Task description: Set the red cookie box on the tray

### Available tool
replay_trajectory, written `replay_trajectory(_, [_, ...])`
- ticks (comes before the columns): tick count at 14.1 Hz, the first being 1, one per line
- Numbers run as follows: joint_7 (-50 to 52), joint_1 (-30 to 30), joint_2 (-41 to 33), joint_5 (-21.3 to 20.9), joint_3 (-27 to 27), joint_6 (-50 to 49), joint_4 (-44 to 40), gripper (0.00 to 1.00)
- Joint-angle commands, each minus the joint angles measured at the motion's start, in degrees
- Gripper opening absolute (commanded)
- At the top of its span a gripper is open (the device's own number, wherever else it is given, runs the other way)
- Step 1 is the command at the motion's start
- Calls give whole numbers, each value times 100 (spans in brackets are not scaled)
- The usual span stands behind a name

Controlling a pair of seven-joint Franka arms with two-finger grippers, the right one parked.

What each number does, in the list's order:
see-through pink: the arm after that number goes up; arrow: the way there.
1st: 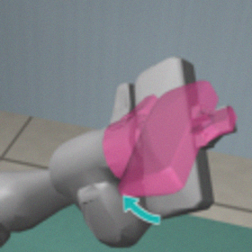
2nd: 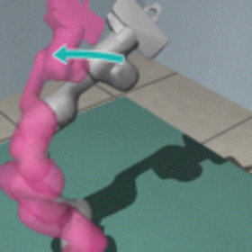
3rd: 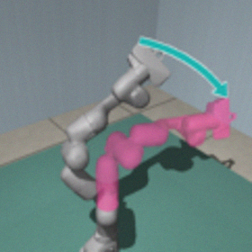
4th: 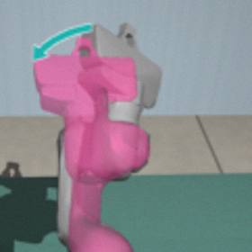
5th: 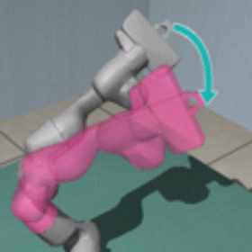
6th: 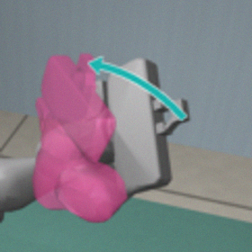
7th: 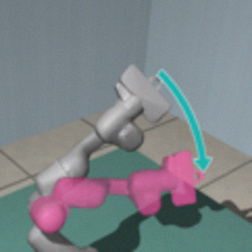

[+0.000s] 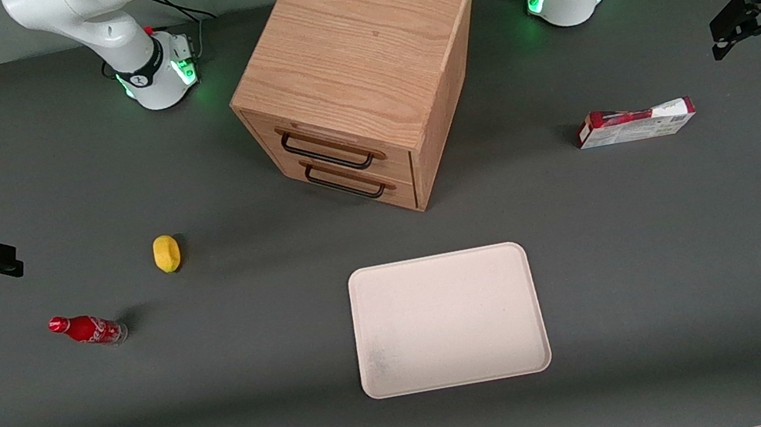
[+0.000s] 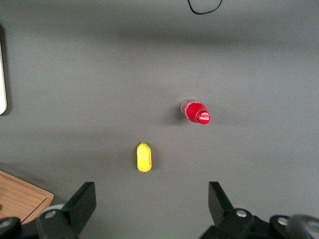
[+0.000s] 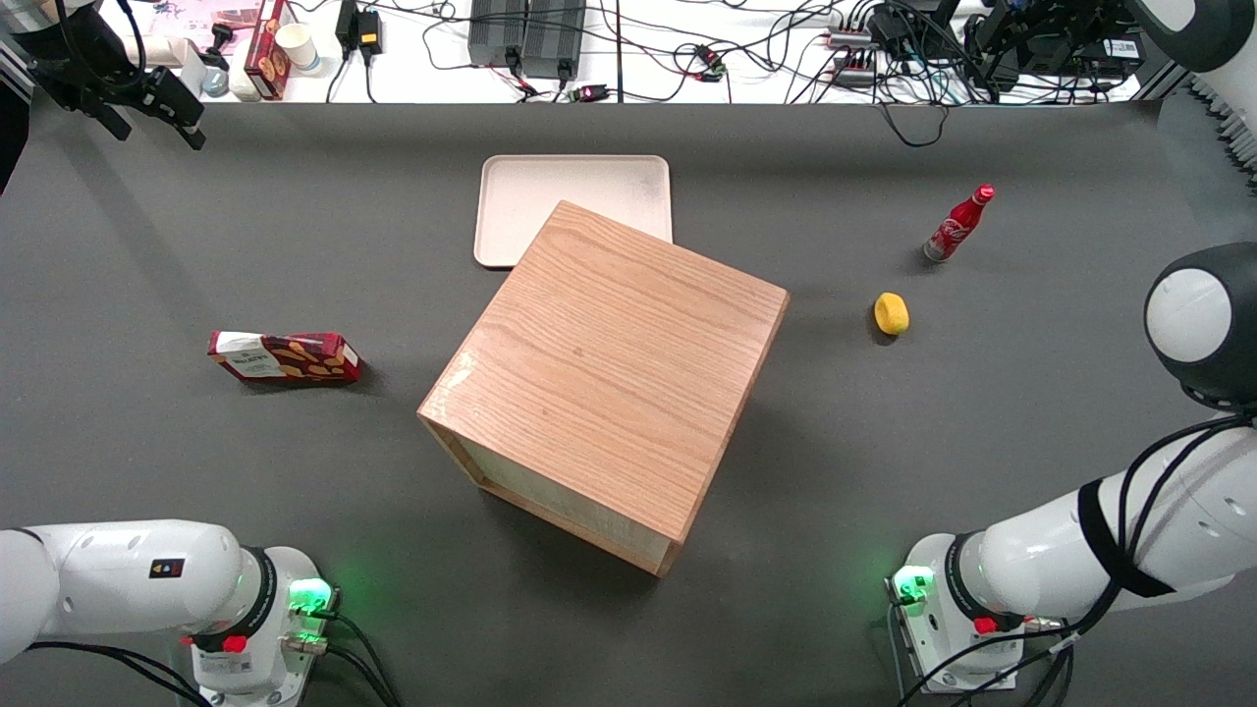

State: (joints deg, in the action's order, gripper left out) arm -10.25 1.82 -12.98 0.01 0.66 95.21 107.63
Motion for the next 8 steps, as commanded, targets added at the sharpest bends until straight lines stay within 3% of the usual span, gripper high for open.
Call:
replay_trajectory(1, [120,-15,-38,-80,4,-12,-23,100])
replay_trajectory(8, [15,2,138,-247,-5,-248,152,100])
